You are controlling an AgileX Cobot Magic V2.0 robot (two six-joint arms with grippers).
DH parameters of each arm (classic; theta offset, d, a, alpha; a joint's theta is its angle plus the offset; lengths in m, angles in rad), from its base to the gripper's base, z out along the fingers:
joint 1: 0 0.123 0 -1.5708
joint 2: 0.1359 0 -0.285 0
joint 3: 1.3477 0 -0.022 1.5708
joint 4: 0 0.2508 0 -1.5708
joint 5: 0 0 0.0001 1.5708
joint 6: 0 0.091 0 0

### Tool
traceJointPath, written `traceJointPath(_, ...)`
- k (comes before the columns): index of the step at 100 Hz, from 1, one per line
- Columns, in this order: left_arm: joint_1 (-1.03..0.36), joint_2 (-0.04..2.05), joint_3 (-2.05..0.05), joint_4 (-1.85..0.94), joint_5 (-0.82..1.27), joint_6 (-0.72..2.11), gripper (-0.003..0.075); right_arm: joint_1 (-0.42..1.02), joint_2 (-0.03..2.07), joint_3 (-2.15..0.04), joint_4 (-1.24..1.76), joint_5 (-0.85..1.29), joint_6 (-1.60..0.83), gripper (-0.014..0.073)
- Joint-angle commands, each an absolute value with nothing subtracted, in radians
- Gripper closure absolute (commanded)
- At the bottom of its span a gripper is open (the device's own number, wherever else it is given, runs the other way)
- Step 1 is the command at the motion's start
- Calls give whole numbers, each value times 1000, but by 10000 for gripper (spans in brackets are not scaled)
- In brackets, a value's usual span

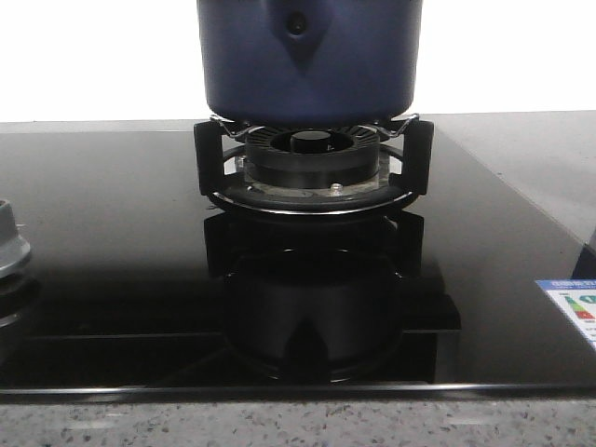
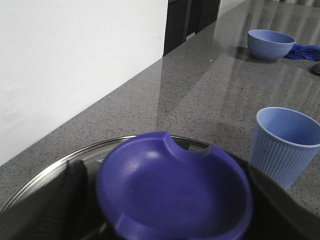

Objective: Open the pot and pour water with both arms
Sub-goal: 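Reach the right gripper to the light blue ribbed cup and grasp it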

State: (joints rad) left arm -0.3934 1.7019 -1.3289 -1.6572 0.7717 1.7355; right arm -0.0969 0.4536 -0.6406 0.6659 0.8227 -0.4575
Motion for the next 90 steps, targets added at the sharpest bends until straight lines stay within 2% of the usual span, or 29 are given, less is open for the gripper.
traceJointPath(1, -403, 1665, -1359, -1724, 798, 1733, 285, -96, 467, -673, 706, 768, -469, 49)
traceJointPath(18, -403, 1665, -1359, -1724, 798, 1733, 442, -96, 467, -673, 706, 764, -469, 49)
traceJointPath(34, -403, 1665, -1359, -1741, 806, 1733, 512, -96, 467, -673, 706, 745, -469, 49)
traceJointPath(77, -349, 1543, -1359, -1776, 828, 1733, 514, -96, 467, -673, 739, 473, -469, 49)
traceJointPath(90, -312, 1470, -1359, -1760, 844, 1733, 514, -96, 467, -673, 642, 346, -515, 49)
